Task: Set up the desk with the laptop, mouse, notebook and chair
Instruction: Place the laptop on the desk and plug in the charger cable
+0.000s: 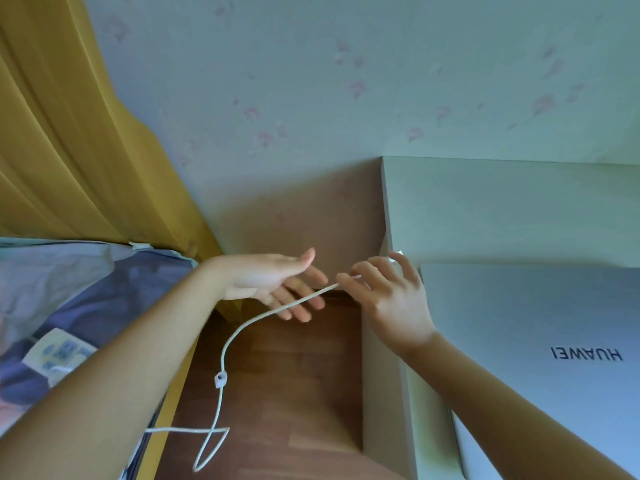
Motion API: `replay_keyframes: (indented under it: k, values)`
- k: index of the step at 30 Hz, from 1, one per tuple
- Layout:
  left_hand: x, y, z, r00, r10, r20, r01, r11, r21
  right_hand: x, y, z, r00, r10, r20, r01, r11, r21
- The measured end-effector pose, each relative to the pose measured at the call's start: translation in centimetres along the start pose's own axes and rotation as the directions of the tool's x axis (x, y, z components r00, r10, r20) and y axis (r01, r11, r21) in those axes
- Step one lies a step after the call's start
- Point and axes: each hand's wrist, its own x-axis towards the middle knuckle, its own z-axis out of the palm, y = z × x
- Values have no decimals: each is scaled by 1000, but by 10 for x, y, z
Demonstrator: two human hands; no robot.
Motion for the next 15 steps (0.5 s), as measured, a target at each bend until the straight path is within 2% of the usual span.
replay_keyframes:
  k: [4, 7, 9, 11, 13, 15]
  values:
    - [28, 39, 46, 984, 108, -142, -105, 994, 25, 6, -5, -3, 996, -58, -75, 61, 998, 32]
    - [45, 52, 68, 940, 143, -310, -151, 989, 1, 0, 12, -5, 998, -43, -52, 49, 993, 105]
    - [53, 52, 72, 889, 221, -400, -227, 973, 35, -15, 31, -10, 999, -14, 43, 8, 989, 145]
    - [60, 46, 70, 814, 357, -459, -246, 927, 284, -32, 56, -17, 979, 87, 182, -111, 986, 124]
    - [68, 36, 71, 781, 422, -460, -159, 847, 507, -44, 80, -26, 911, 229, 342, -273, 958, 85]
    - [74, 28, 80, 783, 431, -449, -110, 805, 582, -51, 97, -33, 810, 316, 495, -391, 919, 53]
